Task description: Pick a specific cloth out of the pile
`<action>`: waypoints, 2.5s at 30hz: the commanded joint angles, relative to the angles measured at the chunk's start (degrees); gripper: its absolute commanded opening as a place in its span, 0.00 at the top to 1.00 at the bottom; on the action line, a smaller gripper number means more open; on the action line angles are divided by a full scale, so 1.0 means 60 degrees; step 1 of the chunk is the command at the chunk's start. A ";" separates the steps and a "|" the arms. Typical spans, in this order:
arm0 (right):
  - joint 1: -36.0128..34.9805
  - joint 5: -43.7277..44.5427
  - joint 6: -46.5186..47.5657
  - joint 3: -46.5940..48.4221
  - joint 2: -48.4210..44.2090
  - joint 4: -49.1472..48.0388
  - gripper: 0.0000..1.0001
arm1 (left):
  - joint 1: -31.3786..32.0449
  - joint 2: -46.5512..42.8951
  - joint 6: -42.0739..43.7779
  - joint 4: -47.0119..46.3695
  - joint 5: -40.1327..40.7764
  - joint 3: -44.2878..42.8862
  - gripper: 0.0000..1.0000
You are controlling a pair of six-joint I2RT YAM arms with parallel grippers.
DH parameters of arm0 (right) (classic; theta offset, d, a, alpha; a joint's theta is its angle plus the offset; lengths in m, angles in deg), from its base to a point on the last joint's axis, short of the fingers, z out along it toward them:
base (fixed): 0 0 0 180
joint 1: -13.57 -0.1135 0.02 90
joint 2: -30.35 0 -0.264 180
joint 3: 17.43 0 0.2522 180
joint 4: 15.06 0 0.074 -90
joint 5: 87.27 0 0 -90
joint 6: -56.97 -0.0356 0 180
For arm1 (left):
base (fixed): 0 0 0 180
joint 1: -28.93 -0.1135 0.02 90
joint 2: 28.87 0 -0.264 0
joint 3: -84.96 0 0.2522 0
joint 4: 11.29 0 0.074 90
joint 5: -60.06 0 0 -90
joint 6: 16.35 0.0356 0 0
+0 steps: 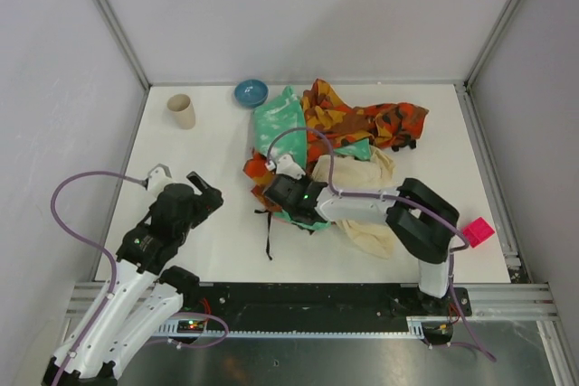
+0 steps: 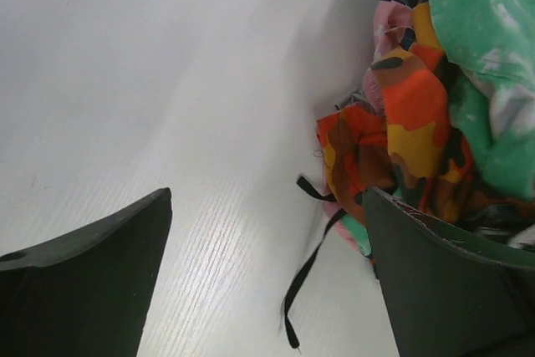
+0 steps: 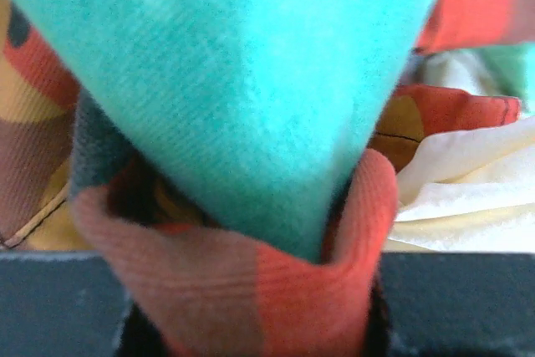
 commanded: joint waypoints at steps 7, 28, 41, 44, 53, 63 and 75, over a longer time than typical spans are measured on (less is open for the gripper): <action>0.2117 0.2759 0.5894 0.0118 -0.3628 -0.5761 1.00 | 0.0038 0.0072 -0.0220 -0.0119 0.0631 -0.0217 0.00; 0.9306 -0.2616 -0.0165 0.4099 0.1139 0.0485 1.00 | 0.0052 0.2095 -0.0145 -0.0275 0.0882 -0.1177 0.00; 0.9953 -0.4177 -0.0726 0.4439 0.2736 0.2491 0.90 | 0.0081 0.2629 0.0117 -0.0831 0.0115 -0.1152 0.00; 0.9972 -0.4284 -0.0626 0.4280 0.2302 0.2564 0.82 | 0.0082 0.2531 0.0197 -0.0928 -0.0058 -0.1088 0.00; 0.9685 -0.3335 -0.0221 0.4354 0.0267 0.3077 0.37 | 0.0082 0.1842 0.0379 -0.1004 -0.0505 -0.0794 0.00; 0.6833 -0.1514 0.1891 0.3656 -0.3017 0.2491 0.11 | 0.0082 0.1369 0.0460 -0.0999 -0.0784 -0.0511 0.00; 0.2133 -0.3564 0.5181 0.2062 -0.1719 0.0698 0.01 | 0.0082 0.0926 0.0550 -0.0994 -0.0760 -0.0239 0.00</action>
